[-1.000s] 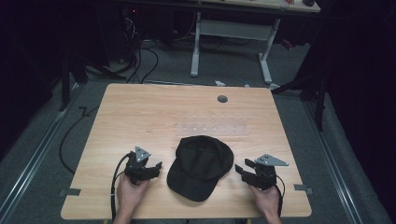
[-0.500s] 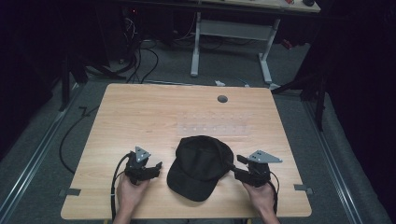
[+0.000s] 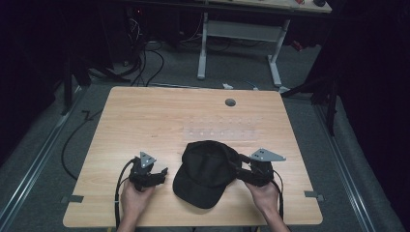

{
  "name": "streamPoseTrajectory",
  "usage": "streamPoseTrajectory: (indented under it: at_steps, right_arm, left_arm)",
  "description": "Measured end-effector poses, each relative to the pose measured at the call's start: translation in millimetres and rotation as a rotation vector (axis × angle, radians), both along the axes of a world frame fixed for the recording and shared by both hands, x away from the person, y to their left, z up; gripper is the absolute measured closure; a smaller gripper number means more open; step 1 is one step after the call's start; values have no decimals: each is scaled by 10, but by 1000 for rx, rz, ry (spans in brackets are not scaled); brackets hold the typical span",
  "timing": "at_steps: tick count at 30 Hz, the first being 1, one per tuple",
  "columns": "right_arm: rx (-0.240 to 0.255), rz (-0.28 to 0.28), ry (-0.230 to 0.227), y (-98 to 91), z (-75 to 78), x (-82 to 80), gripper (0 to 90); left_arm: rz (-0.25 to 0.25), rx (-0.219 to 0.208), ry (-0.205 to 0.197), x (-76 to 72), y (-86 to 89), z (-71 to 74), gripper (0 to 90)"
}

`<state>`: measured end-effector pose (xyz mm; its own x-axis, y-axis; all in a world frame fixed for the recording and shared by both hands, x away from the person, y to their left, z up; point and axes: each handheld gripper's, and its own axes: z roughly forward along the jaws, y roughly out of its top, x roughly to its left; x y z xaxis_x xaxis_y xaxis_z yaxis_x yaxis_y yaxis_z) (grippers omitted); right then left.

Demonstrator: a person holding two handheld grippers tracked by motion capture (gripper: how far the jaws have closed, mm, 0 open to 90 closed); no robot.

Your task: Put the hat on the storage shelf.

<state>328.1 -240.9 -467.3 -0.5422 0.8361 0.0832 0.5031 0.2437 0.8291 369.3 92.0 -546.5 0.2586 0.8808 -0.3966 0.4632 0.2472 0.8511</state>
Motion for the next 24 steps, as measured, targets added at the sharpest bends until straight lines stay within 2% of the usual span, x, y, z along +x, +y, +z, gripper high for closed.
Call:
streamPoseTrajectory:
  at_steps: [8, 15, 24]
  right_arm:
    - [11, 7, -12, 59, 52, 94, 485]
    - [21, -15, 3, 122, 34, 237, 475]
    - [-20, -25, 7, 221, 20, 328, 443]
  left_arm:
    - [0, -1, -1, 1, 1, 0, 279]
    - [-1, -2, 0, 1, 2, 0, 277]
    - [-1, -3, 0, 1, 1, 0, 277]
